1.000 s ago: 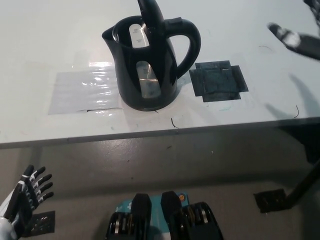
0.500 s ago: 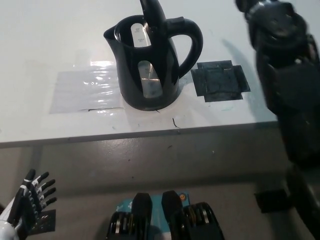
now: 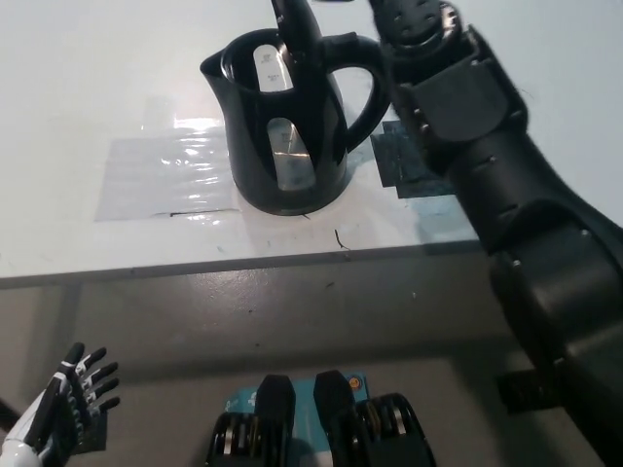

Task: The robot uses its right hand to push down on the lid of a kettle kept in the middle of the desk to close it

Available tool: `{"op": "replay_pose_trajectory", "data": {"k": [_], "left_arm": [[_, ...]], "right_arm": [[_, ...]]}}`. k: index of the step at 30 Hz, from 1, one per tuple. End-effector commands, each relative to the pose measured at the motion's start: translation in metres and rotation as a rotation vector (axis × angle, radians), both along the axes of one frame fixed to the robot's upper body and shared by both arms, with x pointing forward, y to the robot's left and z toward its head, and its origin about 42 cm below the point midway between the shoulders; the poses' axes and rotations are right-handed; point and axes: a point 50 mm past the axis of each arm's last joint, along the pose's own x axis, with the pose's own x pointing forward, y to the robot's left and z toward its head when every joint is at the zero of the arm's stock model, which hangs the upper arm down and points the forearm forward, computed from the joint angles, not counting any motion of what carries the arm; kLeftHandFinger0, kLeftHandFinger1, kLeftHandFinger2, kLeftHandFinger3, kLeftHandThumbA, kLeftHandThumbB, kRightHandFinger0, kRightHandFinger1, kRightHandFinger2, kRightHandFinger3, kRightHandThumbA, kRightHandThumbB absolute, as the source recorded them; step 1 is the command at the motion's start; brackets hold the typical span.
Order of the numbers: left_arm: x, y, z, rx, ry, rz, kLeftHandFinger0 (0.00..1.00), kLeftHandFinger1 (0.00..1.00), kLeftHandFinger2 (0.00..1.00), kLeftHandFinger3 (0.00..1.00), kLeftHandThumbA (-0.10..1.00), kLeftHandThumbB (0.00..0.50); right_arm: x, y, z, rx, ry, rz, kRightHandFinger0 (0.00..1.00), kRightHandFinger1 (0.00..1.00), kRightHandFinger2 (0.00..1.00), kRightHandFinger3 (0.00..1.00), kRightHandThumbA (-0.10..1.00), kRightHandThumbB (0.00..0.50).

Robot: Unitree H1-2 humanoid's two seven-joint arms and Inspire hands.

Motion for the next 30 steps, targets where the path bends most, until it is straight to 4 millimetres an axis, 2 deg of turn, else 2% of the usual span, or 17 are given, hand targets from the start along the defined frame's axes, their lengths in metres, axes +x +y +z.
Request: {"op": "replay_pose_trajectory", "data": {"k": [1,2,3,5,7,10,11,12,13,15,16,18,19,21,24,28,30], "left_arm": [[-0.001,0.002,0.005,0.026,-0.039,-0.024,1.00,1.00,1.00,1.00,0.91,0.051],[-0.001,0.002,0.005,0.025,-0.039,-0.022,1.00,1.00,1.00,1.00,0.91,0.048],[-0.001,0.001,0.005,0.021,-0.038,-0.020,1.00,1.00,1.00,1.00,0.90,0.039],[-0.002,-0.002,0.002,0.018,-0.031,-0.028,1.00,1.00,1.00,1.00,0.90,0.040],[-0.001,-0.004,0.002,0.017,-0.029,-0.037,1.00,1.00,1.00,1.00,0.90,0.039],[0.002,-0.005,0.001,0.011,-0.031,-0.043,1.00,1.00,1.00,1.00,0.89,0.035],[0.003,-0.003,0.001,0.013,-0.032,-0.045,1.00,1.00,1.00,1.00,0.89,0.050],[0.004,-0.003,0.001,0.014,-0.033,-0.046,1.00,1.00,1.00,1.00,0.89,0.050],[0.004,-0.003,0.002,0.032,-0.035,-0.045,1.00,1.00,1.00,1.00,0.89,0.052],[0.005,-0.002,0.004,0.049,-0.033,-0.050,1.00,1.00,1.00,1.00,0.89,0.062],[0.005,-0.001,0.005,0.055,-0.030,-0.053,1.00,1.00,1.00,1.00,0.89,0.083],[0.005,-0.002,0.005,0.056,-0.027,-0.058,1.00,1.00,1.00,1.00,0.88,0.091],[0.006,-0.002,0.004,0.050,-0.026,-0.059,1.00,1.00,1.00,1.00,0.87,0.094],[0.007,-0.004,0.004,0.047,-0.020,-0.065,1.00,1.00,1.00,1.00,0.86,0.097],[0.010,-0.009,0.005,0.042,-0.023,-0.071,1.00,1.00,1.00,1.00,0.80,0.084],[0.014,-0.011,0.007,0.041,-0.015,-0.078,1.00,1.00,1.00,1.00,0.77,0.080],[0.016,-0.011,0.008,0.040,-0.018,-0.094,1.00,1.00,1.00,1.00,0.78,0.104]], "right_arm": [[-0.006,0.026,0.038,-0.040,-0.159,0.012,0.41,0.55,0.65,0.90,0.63,0.000],[-0.006,0.030,0.036,-0.042,-0.147,0.014,0.43,0.54,0.64,1.00,0.62,0.000],[-0.007,0.033,0.036,-0.046,-0.136,0.015,0.56,0.72,0.85,1.00,0.63,0.000],[-0.007,0.036,0.032,-0.058,-0.105,0.014,0.72,0.88,1.00,1.00,0.64,0.000],[-0.008,0.037,0.032,-0.066,-0.100,0.011,0.82,0.99,1.00,1.00,0.66,0.000],[-0.008,0.040,0.034,-0.084,-0.105,0.004,0.74,0.89,0.99,1.00,0.68,0.000],[-0.009,0.043,0.038,-0.075,-0.104,0.008,0.64,0.78,0.89,1.00,0.67,0.000],[-0.009,0.043,0.038,-0.073,-0.103,0.008,0.62,0.76,0.87,1.00,0.67,0.000],[-0.010,0.047,0.043,-0.056,-0.099,0.011,0.33,0.49,0.62,0.91,0.61,0.000],[-0.011,0.050,0.047,-0.046,-0.096,0.008,0.24,0.39,0.50,0.86,0.56,0.000],[-0.013,0.054,0.048,-0.061,-0.108,0.005,0.60,0.79,0.78,0.81,0.56,0.005],[-0.016,0.061,0.045,-0.058,-0.104,0.011,0.51,0.66,0.68,0.79,0.53,0.012],[-0.017,0.062,0.041,-0.061,-0.103,0.007,0.59,0.75,0.76,0.82,0.52,0.017],[-0.018,0.064,0.037,-0.071,-0.102,0.006,0.66,0.80,0.83,0.92,0.51,0.029],[-0.023,0.075,0.026,-0.061,-0.083,0.011,0.39,0.56,0.68,1.00,0.39,0.035],[-0.026,0.082,0.027,-0.072,-0.113,0.017,0.40,0.56,0.67,1.00,0.37,0.042],[-0.031,0.091,0.030,-0.037,-0.134,0.030,0.48,0.66,0.76,1.00,0.40,0.056]]}}
